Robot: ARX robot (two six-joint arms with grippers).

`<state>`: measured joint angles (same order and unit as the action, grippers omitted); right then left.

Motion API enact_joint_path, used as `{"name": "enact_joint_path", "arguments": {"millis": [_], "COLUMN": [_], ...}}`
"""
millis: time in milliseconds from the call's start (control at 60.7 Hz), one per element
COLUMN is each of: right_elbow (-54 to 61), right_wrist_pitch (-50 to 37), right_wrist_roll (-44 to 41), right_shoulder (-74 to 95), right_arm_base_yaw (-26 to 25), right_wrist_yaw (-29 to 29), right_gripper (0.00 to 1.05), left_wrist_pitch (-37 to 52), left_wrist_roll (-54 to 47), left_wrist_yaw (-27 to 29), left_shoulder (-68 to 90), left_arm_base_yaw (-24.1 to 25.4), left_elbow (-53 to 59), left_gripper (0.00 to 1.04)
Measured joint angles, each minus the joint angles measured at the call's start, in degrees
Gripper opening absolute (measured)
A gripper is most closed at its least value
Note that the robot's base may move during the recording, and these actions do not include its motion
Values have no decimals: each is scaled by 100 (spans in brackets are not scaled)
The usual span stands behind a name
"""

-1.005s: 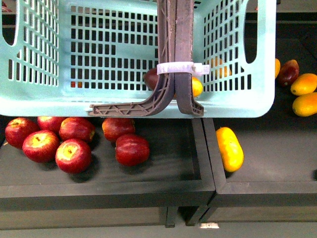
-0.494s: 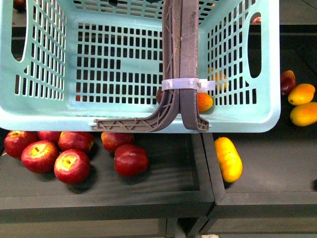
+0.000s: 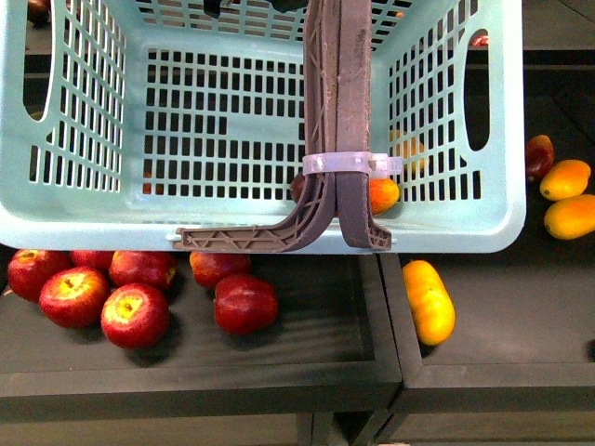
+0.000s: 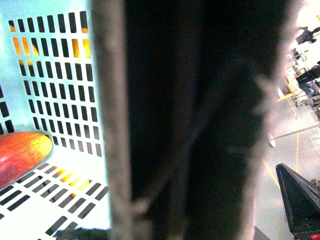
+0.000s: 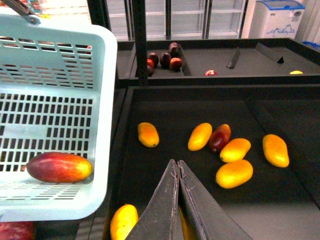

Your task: Pick mango and avocado into basket

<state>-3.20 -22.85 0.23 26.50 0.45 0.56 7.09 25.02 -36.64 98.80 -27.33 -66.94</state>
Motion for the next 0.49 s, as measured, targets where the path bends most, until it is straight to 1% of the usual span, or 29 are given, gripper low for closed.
{"name": "enact_joint_path", "arguments": {"millis": [165, 297, 494], "right_elbow": [114, 221, 221], "right_wrist_pitch": [315, 264, 632], "right_wrist_roll": [-2, -4, -4], "right_shoulder": [-431, -621, -1005], "right_arm_base_yaw": [-22, -24, -24], "right_wrist_yaw": [-42, -44, -44], "right_gripper": [2, 2, 2], "left_wrist_pitch": [0, 0, 0], "left_wrist_roll": [-2, -2, 4], "left_wrist_yaw": [4, 0, 2], "left_shoulder": [0, 0, 0], "left_arm_base_yaw": [0, 0, 0], "left_elbow": [0, 0, 0], "left_gripper": [11, 11, 11]}}
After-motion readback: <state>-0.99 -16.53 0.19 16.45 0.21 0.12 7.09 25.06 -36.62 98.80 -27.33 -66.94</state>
